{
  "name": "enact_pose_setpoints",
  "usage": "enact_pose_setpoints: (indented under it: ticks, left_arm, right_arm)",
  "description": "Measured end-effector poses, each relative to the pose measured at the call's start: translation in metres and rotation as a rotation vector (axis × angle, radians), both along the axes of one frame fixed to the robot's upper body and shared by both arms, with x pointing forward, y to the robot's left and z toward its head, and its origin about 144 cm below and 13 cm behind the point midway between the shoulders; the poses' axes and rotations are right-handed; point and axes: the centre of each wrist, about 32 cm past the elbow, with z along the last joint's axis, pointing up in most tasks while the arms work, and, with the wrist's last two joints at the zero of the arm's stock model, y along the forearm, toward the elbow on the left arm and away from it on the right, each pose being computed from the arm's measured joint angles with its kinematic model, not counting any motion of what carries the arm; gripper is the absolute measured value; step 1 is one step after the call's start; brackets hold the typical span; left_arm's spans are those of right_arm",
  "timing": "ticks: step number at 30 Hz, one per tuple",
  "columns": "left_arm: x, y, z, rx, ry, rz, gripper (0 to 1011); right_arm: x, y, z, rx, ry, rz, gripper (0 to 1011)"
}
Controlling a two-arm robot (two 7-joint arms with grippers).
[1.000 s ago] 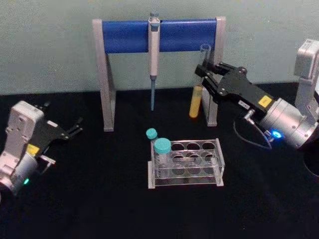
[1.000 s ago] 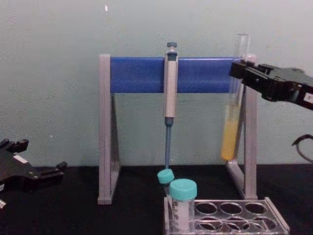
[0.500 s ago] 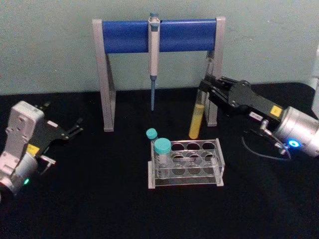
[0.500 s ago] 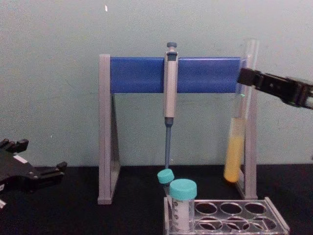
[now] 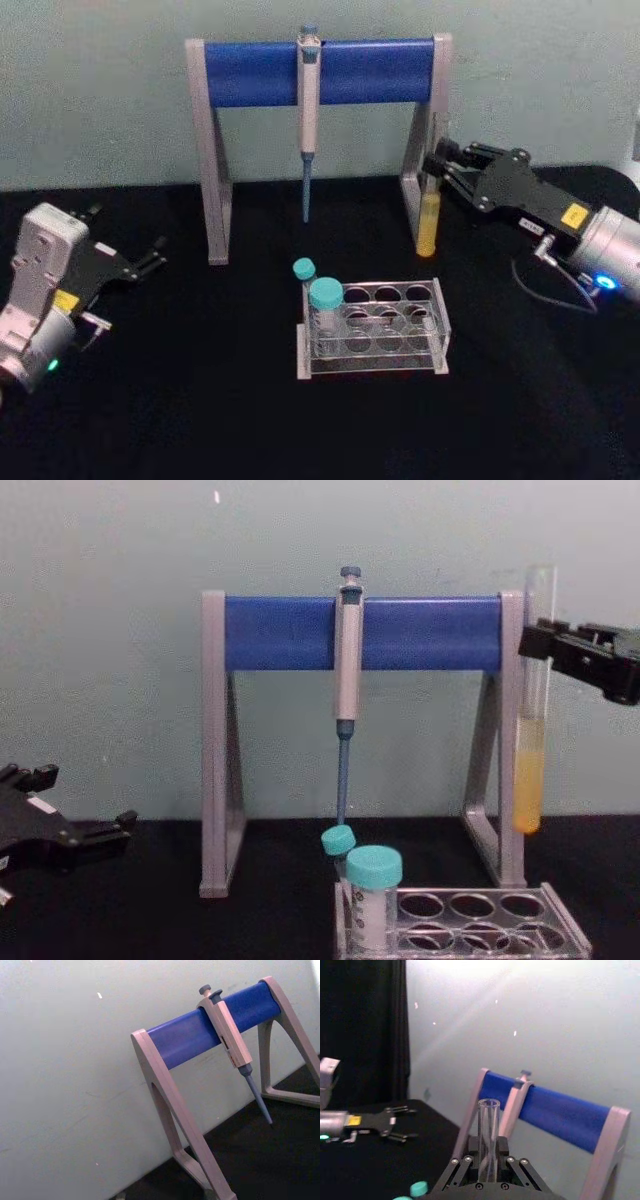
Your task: Pick up the test tube from the test tube rack, shake it, then place it back into the test tube rack.
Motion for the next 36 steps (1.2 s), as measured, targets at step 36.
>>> enact_pose_setpoints:
  ticks: [36]
  left_arm:
    - [0.0,0.0,0.0,0.0,0.0,0.0,1001]
  right_arm:
    - [0.003,-0.004,0.003,0.028,0.112,0.064,216]
